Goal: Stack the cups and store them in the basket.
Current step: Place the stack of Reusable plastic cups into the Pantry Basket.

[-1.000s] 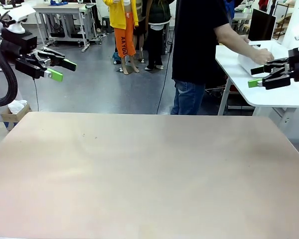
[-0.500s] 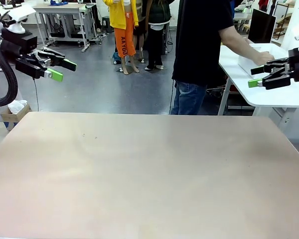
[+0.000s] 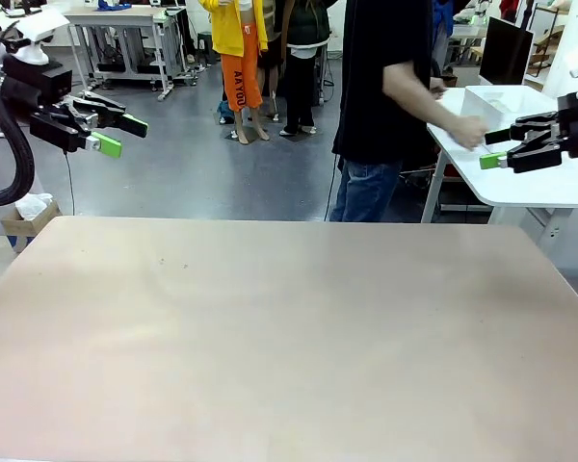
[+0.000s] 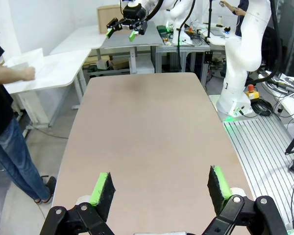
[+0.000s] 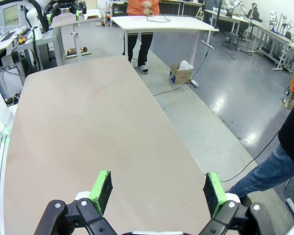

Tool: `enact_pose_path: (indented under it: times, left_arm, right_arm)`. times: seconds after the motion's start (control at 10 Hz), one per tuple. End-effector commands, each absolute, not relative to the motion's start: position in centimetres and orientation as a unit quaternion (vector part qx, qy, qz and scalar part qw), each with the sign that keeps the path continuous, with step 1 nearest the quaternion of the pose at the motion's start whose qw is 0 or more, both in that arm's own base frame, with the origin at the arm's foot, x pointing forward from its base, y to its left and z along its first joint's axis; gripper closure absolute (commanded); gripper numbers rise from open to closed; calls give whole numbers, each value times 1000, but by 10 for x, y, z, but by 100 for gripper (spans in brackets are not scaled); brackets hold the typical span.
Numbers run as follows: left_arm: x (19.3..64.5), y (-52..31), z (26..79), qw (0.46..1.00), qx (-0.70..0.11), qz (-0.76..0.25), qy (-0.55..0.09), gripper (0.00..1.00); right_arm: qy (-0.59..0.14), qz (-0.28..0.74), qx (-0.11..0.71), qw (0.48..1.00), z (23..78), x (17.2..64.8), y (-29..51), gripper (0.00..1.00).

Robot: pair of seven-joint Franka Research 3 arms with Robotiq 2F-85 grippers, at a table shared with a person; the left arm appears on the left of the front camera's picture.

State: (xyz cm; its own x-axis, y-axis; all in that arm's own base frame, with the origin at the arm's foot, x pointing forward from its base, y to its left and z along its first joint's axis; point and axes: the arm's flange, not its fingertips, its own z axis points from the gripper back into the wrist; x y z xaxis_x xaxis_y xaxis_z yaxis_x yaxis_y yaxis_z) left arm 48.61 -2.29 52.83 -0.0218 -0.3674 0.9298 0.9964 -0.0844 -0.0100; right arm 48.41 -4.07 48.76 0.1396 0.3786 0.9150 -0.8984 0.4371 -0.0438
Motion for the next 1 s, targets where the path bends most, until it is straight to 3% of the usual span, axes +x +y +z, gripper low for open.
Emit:
enact_pose_path:
  times: [0.0,0.9]
  left_arm:
    - [485,-24,531,567,-418,-606,-369,0]
    - [485,-24,531,567,-418,-606,-369,0]
  right_arm:
    - [-469,448,271,711,491,486,-39,0]
    - [-469,448,271,711,491,486,-39,0]
